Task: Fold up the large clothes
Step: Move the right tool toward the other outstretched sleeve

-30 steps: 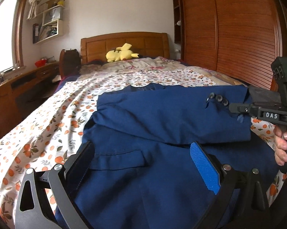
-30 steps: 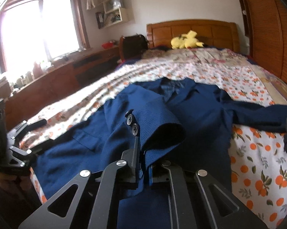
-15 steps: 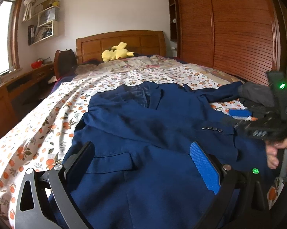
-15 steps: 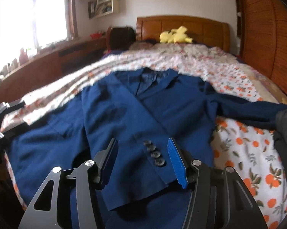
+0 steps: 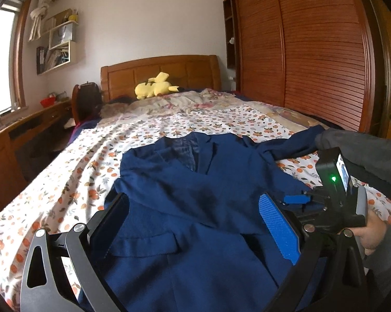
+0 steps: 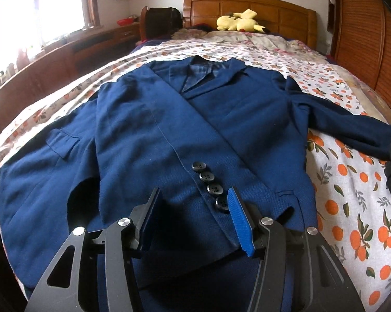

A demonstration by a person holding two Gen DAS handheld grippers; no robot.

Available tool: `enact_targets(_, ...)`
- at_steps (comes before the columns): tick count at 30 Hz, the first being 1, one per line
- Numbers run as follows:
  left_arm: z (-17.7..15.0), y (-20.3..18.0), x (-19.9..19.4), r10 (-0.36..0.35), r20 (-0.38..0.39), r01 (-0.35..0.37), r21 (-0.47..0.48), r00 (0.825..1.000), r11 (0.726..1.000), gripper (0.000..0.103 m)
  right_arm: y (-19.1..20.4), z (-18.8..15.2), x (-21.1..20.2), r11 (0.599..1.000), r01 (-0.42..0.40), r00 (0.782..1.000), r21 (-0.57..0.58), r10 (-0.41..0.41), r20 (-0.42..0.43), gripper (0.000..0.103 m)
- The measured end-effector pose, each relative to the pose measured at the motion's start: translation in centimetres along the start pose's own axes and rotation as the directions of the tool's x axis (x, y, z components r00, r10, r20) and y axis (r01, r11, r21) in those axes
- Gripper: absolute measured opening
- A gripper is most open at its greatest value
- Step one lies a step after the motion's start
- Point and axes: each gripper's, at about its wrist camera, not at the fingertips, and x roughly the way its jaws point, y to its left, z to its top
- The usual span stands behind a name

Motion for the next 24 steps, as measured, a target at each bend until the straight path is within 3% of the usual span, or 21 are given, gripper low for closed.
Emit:
enact_targets(10,0.3,0.6,3.9,-0.014,-0.003,0.014,-0.034,1.000,0.999,0.100,0.0,0.0,0.0,1.000,0.005,1.000,0.000,-0.005,0.006,0.050)
enact_targets(24,-2.2,1.2,10.9,-0.008,-0.035,0.007,-0.029,0.999,1.000,0.100,-0.2,-0.2,-0.2,1.000,0.014,1.000,0.006,-0.014,0.021,0.050)
